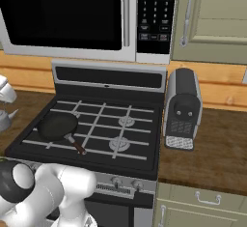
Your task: Pick the kettle from the counter and place it on a stove burner. Then turn the burner on.
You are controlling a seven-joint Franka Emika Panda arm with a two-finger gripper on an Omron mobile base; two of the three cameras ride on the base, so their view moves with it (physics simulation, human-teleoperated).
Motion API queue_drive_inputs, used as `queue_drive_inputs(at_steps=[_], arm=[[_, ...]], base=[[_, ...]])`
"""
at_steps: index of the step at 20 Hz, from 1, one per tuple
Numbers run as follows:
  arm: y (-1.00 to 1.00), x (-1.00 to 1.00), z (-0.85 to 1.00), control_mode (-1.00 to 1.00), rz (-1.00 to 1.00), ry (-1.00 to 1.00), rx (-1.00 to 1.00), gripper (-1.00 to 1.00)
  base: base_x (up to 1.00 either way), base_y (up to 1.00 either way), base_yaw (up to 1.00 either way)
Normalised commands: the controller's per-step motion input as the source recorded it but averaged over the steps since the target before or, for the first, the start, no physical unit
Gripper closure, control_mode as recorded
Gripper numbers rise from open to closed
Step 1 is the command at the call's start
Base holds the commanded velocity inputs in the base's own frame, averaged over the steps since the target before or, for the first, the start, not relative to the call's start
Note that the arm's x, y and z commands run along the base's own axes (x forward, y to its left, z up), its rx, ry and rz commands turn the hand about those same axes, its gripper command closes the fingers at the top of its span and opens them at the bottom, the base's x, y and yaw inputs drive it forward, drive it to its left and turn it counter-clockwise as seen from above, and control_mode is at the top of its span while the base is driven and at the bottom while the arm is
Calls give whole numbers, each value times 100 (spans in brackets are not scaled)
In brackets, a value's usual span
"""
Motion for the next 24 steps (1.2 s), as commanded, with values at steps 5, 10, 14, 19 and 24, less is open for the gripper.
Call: queue_drive_inputs(at_steps=[5, 10, 14, 19, 24], arm=[[39, 12, 0, -100, 0, 0, 0, -100], [46, 16, 0, -100, 0, 0, 0, -100], [49, 8, 0, -100, 0, 0, 0, -100], [40, 11, 0, -100, 0, 0, 0, -100], [28, 11, -8, -100, 0, 0, 0, -100]], base=[[0, 0, 0], [0, 0, 0], [0, 0, 0], [0, 0, 0], [0, 0, 0]])
